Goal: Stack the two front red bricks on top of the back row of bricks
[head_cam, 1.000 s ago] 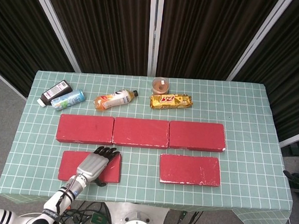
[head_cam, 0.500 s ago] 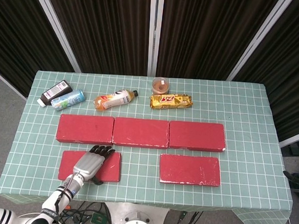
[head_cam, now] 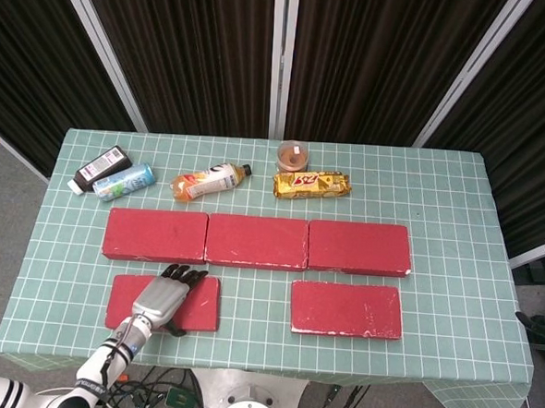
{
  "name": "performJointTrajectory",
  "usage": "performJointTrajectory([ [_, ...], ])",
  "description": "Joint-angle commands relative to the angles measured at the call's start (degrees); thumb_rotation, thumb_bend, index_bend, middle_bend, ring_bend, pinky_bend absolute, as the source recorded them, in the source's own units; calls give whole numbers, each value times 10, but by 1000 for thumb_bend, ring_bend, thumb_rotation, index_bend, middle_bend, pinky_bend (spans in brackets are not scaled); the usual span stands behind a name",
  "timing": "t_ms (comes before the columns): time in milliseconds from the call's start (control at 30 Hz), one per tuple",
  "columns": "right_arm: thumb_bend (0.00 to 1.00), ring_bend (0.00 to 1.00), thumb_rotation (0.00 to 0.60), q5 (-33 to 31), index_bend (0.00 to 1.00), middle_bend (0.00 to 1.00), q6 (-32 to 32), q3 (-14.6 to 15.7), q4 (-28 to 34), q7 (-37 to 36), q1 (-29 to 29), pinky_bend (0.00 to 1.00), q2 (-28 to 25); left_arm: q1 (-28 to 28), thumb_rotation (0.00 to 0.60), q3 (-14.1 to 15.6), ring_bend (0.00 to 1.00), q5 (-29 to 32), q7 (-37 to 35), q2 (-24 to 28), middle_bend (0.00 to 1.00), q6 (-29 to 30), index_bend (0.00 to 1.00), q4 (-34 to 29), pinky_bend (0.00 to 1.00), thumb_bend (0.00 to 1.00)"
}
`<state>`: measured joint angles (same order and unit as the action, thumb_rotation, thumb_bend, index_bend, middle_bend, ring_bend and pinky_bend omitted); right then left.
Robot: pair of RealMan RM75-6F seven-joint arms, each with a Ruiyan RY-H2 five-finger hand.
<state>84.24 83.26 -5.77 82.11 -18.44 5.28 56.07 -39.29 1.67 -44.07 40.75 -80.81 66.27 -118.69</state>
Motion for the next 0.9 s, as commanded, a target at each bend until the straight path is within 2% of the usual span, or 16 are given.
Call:
performJointTrajectory([
  [33,0,0,600,0,0,0,-1,0,0,0,0,0,0,0,600,1,0,2,2,-3,169,4,0,0,0,67],
  [333,0,0,600,-2,0,0,-1,0,0,-3,-1,0,-1,4,600,12,0,-17,8,9,193,25,0,-29,0,129],
  [600,0,0,600,-4,0,0,2,-2,3,-2,-3,0,-4,13,600,16,0,-80,10,68,193,55,0,-106,0,128],
  [733,0,0,600,-5,0,0,5,-4,7,-2,-4,0,-7,-2,600,-17,0,-70,15,102,194,61,0,-121,0,128],
  [833,0,0,600,-6,0,0,5,-5,7,-3,-4,0,-7,-28,600,-61,0,-43,7,117,195,49,0,-109,0,126],
  [900,0,0,600,-6,0,0,5,-4,7,-3,-4,0,-7,-53,600,-92,0,-8,1,118,195,28,0,-79,0,125],
])
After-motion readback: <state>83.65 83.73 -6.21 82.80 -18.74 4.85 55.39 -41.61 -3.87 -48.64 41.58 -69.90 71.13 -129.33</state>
